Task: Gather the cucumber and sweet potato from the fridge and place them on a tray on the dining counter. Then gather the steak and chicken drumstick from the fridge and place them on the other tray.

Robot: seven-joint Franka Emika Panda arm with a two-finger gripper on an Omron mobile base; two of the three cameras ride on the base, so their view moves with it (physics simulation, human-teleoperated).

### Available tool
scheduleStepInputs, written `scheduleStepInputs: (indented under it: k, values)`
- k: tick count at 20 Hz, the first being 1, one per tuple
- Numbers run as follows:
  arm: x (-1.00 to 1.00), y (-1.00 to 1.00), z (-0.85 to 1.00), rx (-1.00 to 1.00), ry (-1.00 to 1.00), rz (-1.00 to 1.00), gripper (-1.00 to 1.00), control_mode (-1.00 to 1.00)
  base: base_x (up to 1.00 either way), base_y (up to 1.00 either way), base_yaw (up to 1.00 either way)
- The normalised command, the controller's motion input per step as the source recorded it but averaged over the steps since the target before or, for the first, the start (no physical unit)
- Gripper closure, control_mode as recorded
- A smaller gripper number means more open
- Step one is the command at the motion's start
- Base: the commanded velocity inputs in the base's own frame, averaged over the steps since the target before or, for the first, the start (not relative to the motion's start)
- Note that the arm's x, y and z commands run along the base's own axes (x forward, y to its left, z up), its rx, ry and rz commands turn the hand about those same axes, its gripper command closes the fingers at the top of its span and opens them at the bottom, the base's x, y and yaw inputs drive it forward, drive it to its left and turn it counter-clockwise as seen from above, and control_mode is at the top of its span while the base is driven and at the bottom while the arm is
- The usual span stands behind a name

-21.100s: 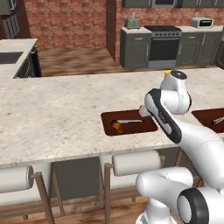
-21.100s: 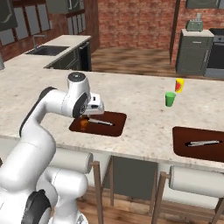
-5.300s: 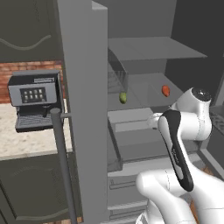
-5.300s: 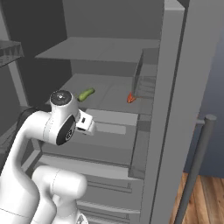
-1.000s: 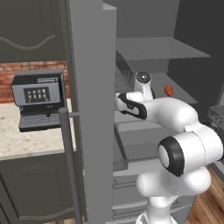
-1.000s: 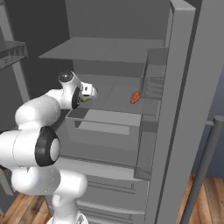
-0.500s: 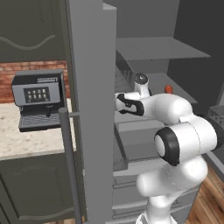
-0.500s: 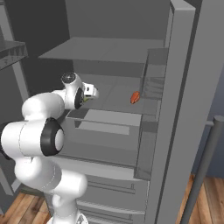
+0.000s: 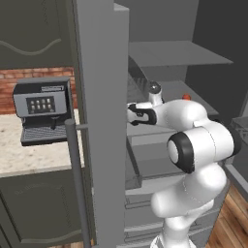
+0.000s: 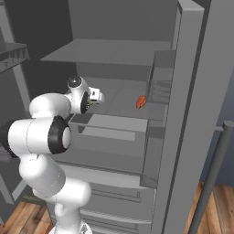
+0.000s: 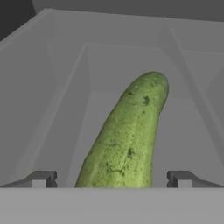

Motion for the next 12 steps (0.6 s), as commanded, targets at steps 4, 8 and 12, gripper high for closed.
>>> scheduleStepInputs:
  k: [4,8,12]
  values:
    - [0.15,0.00,-0.40,0.00,0.04,0.00,-1.00,-1.00,0.00,0.00,0.00]
    - [0.11,0.00,-0.48,0.00,0.07,0.00,1.00,-1.00,0.00,0.00,0.00]
    - [0.01,-0.10,-0.88,0.16,0.02,0.00,1.00,-1.00,0.00,0.00,0.00]
